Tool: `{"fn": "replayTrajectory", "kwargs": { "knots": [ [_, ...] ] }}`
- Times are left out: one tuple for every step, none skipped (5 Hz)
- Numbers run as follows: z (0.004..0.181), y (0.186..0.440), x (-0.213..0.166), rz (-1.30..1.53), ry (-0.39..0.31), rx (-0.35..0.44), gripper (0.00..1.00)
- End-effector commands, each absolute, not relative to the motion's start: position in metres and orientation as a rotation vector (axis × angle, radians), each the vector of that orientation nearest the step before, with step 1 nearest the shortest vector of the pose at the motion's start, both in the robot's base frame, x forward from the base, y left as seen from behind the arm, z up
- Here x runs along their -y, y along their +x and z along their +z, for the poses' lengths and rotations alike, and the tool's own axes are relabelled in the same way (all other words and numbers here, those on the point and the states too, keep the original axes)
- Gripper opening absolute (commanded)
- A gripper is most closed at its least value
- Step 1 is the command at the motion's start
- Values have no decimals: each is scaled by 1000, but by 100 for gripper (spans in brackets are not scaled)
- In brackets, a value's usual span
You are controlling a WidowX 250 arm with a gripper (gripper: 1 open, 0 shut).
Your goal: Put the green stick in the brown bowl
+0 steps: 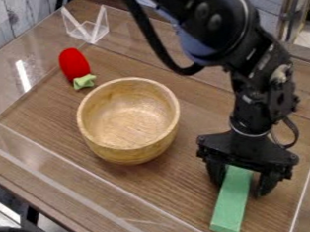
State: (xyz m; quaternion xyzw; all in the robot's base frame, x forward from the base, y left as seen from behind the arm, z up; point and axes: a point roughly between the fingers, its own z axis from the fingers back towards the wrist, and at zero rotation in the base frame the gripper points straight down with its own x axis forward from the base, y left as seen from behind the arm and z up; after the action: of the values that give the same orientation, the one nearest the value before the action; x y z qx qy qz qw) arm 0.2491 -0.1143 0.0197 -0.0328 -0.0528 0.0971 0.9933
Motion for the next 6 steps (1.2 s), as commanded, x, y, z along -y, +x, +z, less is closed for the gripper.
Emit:
{"fn": "replayTrajectory", "kwargs": {
  "knots": [
    [30,249,113,190,-94,149,100],
    [29,247,122,137,-100,147,0],
    [30,244,131,86,-109,148,0],
    [29,240,128,49,-125,161,0],
    [28,236,125,10,-137,169,0],
    [40,238,127,27,-144,181,0]
  ]
}}
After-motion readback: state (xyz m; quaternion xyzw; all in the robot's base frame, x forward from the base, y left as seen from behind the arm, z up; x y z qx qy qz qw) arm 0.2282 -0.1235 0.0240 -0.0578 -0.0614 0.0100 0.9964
